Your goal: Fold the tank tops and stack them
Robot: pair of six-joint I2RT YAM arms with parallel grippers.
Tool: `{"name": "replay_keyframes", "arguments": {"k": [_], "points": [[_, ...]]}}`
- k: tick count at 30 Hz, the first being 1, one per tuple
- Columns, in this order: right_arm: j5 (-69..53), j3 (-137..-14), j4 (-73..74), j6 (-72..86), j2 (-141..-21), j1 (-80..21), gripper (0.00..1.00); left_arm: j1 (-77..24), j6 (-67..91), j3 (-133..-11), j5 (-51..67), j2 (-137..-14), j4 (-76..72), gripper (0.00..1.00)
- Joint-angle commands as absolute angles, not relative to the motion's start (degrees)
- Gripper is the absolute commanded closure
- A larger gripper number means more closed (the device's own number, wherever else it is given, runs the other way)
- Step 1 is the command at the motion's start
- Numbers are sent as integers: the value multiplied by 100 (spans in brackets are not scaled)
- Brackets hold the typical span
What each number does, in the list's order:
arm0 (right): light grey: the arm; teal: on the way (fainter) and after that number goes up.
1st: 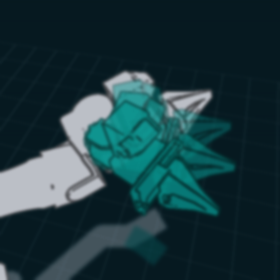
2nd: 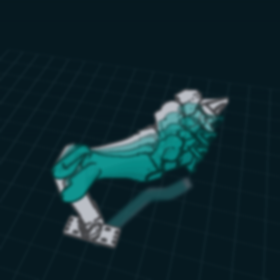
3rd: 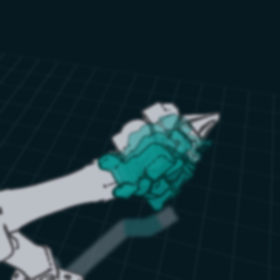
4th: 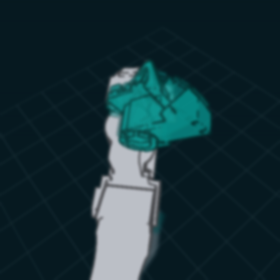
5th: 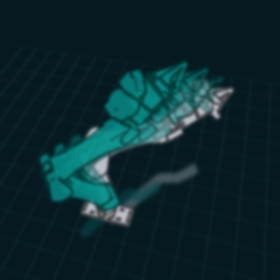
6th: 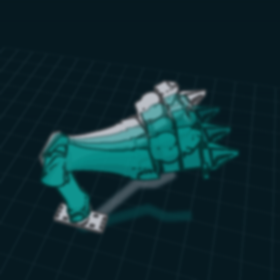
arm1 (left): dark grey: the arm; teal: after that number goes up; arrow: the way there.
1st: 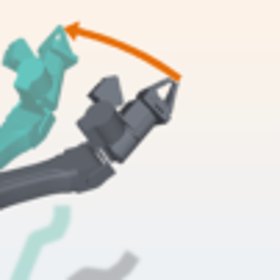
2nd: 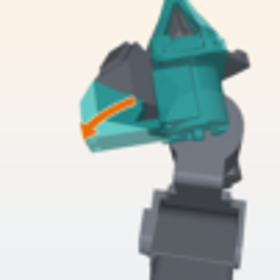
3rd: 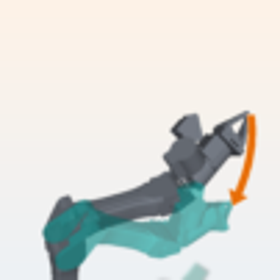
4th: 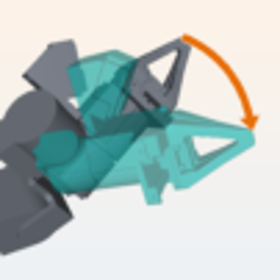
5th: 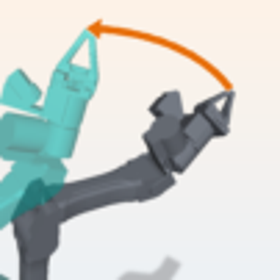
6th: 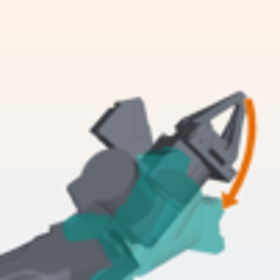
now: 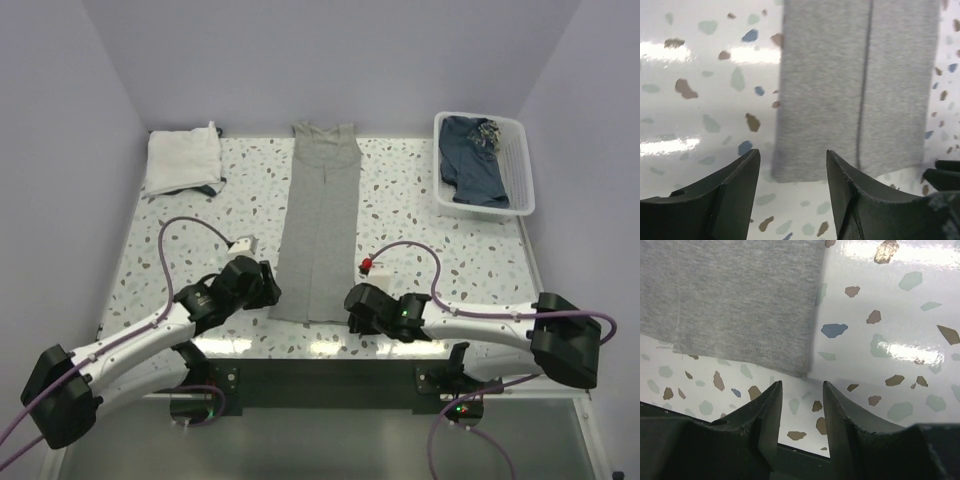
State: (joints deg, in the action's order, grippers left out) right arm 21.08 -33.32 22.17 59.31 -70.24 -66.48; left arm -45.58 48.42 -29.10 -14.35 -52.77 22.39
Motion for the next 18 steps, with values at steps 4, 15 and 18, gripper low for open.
{"name": "replay_keyframes", "arguments": {"k": [4, 15, 18], "points": [[1846, -3112, 1627, 6012, -7014, -6328, 55, -4078, 4650, -2268, -519, -5141, 1873, 38], [1556, -2874, 1222, 6038, -6970, -6144, 55, -3964, 5071, -1978, -598, -5141, 1925, 44], [1529, -2874, 1213, 6056, -7040, -6135, 54, -3955, 5071, -1907, -510, -5299, 1785, 45]]}}
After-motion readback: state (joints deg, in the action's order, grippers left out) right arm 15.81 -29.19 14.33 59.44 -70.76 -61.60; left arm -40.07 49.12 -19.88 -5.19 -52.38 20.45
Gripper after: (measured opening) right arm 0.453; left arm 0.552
